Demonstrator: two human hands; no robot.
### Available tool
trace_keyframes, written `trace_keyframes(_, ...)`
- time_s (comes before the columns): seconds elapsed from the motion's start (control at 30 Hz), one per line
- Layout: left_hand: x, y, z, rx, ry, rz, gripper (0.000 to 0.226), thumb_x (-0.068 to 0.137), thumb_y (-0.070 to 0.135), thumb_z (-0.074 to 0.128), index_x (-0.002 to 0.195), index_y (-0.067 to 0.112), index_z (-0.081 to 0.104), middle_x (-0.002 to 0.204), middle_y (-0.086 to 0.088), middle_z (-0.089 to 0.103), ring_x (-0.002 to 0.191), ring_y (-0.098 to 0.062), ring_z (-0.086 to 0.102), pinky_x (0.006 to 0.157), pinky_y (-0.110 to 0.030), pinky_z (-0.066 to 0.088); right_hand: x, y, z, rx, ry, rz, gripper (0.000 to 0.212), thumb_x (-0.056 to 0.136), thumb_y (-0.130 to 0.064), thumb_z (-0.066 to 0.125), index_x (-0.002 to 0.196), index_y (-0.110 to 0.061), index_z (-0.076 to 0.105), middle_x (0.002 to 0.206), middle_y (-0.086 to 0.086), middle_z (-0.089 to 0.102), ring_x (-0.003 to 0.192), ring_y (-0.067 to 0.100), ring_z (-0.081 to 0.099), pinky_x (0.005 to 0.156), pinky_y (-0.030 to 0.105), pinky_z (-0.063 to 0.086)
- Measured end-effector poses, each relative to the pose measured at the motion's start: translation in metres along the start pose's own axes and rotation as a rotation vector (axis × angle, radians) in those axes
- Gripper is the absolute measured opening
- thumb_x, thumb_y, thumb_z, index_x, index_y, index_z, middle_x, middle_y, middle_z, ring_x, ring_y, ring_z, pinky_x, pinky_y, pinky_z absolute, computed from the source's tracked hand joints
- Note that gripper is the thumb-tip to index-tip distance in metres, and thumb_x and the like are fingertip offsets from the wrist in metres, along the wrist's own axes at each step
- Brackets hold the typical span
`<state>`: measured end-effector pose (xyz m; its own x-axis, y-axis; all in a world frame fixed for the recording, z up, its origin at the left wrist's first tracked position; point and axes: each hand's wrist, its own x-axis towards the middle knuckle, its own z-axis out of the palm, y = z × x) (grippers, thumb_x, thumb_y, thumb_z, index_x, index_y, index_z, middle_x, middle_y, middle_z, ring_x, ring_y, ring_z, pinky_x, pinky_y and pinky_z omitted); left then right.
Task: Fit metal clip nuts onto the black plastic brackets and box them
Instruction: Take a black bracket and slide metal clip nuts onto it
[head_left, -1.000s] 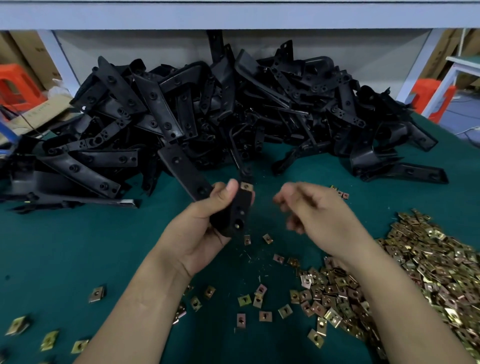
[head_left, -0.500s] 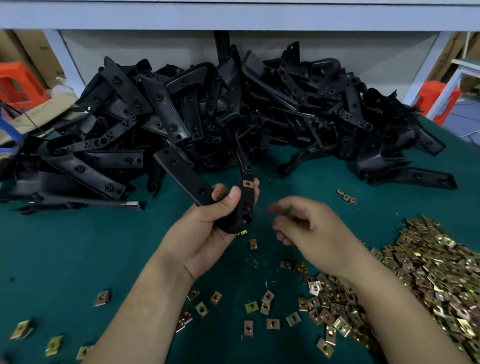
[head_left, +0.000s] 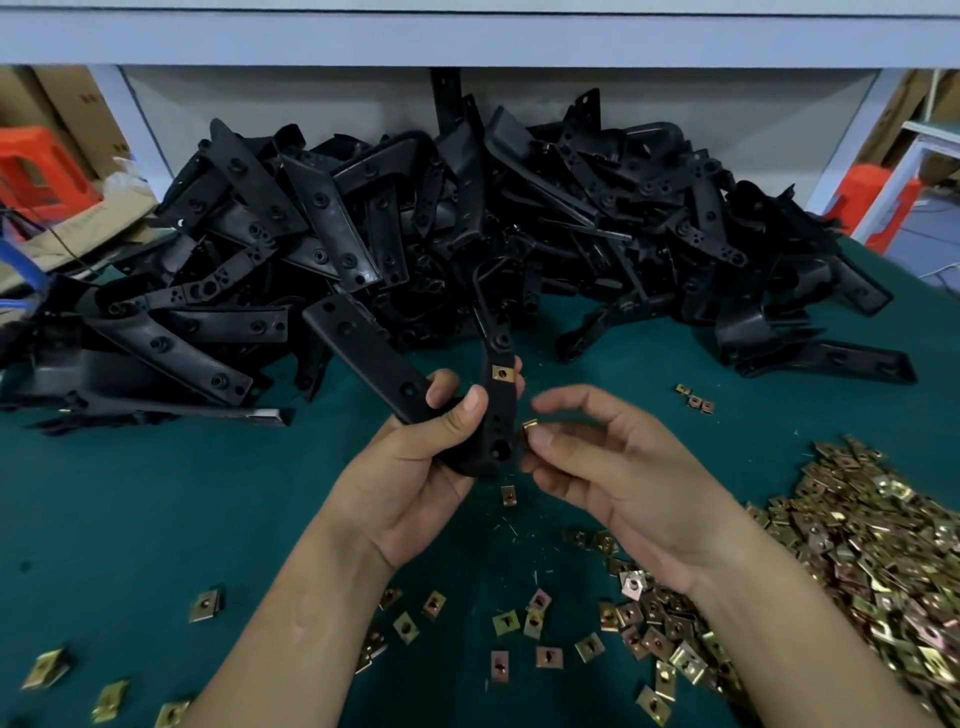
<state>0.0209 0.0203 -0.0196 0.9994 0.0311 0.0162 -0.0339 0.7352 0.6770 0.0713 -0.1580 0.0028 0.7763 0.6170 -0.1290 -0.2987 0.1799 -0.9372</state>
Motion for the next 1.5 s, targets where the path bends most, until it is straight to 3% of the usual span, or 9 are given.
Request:
trace_keyframes(0.13,0.000,-0.002,0.001,0.013,0.002,-0.014,0.032,0.078,0.010,0.073,0.078,0.020,0.042,0.120,-0.017,0.072,0.115,-0.023,0.069,0.083,-0.031,0.059,0.000,0.002,0.004,0.033,-0.005,0.018,0.015,0.075,-0.012,0.075,0.090,-0.010,0.075,0.089,0.008,0.072,0.080,0.013,0.069,0.073,0.022,0.057)
trace_keyframes(0.27,0.000,0.000,0.000,0.013,0.013,-0.005,0.033,0.079,0.010,0.073,0.077,0.020,0.041,0.124,-0.016,0.071,0.120,-0.023,0.067,0.088,-0.030,0.058,0.000,0.002,0.005,0.079,-0.026,0.018,0.017,0.076,-0.014,0.074,0.092,-0.014,0.079,0.096,0.009,0.074,0.086,0.014,0.069,0.077,0.021,0.056)
trace_keyframes(0.5,0.000,-0.001,0.000,0.019,-0.003,-0.007,0.032,0.081,0.010,0.071,0.077,0.021,0.041,0.124,-0.015,0.070,0.119,-0.023,0.067,0.096,-0.031,0.056,0.001,0.001,0.005,0.115,-0.002,0.002,0.018,0.074,-0.011,0.075,0.091,-0.013,0.069,0.084,0.006,0.069,0.075,0.011,0.065,0.072,0.021,0.056)
trace_keyframes(0.77,-0.001,-0.002,0.002,0.062,-0.038,-0.061,0.025,0.082,0.008,0.070,0.073,0.022,0.052,0.120,-0.013,0.073,0.115,-0.021,0.069,0.085,-0.029,0.059,-0.003,-0.005,-0.002,-0.010,-0.058,0.061,0.028,0.072,-0.012,0.076,0.095,-0.013,0.060,0.078,0.004,0.067,0.071,0.011,0.062,0.066,0.021,0.054)
trace_keyframes(0.9,-0.001,-0.003,0.001,0.100,-0.027,-0.110,0.025,0.077,0.010,0.077,0.072,0.022,0.056,0.111,-0.012,0.074,0.108,-0.022,0.072,0.083,-0.031,0.060,-0.006,-0.010,-0.007,-0.087,-0.085,0.080,0.031,0.071,-0.009,0.075,0.097,-0.010,0.058,0.075,0.005,0.067,0.069,0.012,0.063,0.068,0.022,0.055)
trace_keyframes(1.07,-0.001,-0.003,-0.001,0.080,-0.065,-0.152,0.032,0.065,0.014,0.094,0.077,0.020,0.065,0.122,-0.013,0.071,0.115,-0.023,0.069,0.091,-0.036,0.058,-0.007,-0.011,-0.007,-0.106,-0.092,0.068,0.034,0.070,-0.009,0.075,0.098,-0.009,0.054,0.075,0.005,0.068,0.069,0.013,0.065,0.068,0.022,0.056)
trace_keyframes(1.2,0.000,-0.002,0.000,0.036,-0.031,-0.092,0.028,0.072,0.010,0.089,0.081,0.019,0.064,0.123,-0.015,0.071,0.114,-0.024,0.070,0.086,-0.035,0.060,-0.003,-0.005,-0.004,-0.070,-0.064,0.014,0.026,0.072,-0.011,0.075,0.096,-0.010,0.063,0.081,0.006,0.069,0.074,0.012,0.066,0.071,0.021,0.055)
trace_keyframes(1.37,0.002,0.001,-0.001,0.048,0.064,-0.042,0.019,0.073,0.011,0.078,0.077,0.022,0.063,0.118,-0.014,0.074,0.108,-0.022,0.072,0.081,-0.031,0.060,-0.002,0.000,-0.002,-0.181,-0.069,-0.055,0.018,0.070,-0.016,0.078,0.086,-0.023,0.076,0.087,0.000,0.068,0.086,0.012,0.064,0.086,0.027,0.055)
trace_keyframes(1.5,0.002,0.000,-0.001,0.034,0.044,-0.042,0.016,0.077,0.010,0.075,0.079,0.021,0.063,0.119,-0.016,0.073,0.107,-0.024,0.073,0.081,-0.032,0.060,0.000,0.003,0.000,-0.189,-0.031,-0.112,0.016,0.076,-0.019,0.073,0.091,-0.020,0.077,0.085,0.000,0.071,0.083,0.010,0.066,0.080,0.024,0.056)
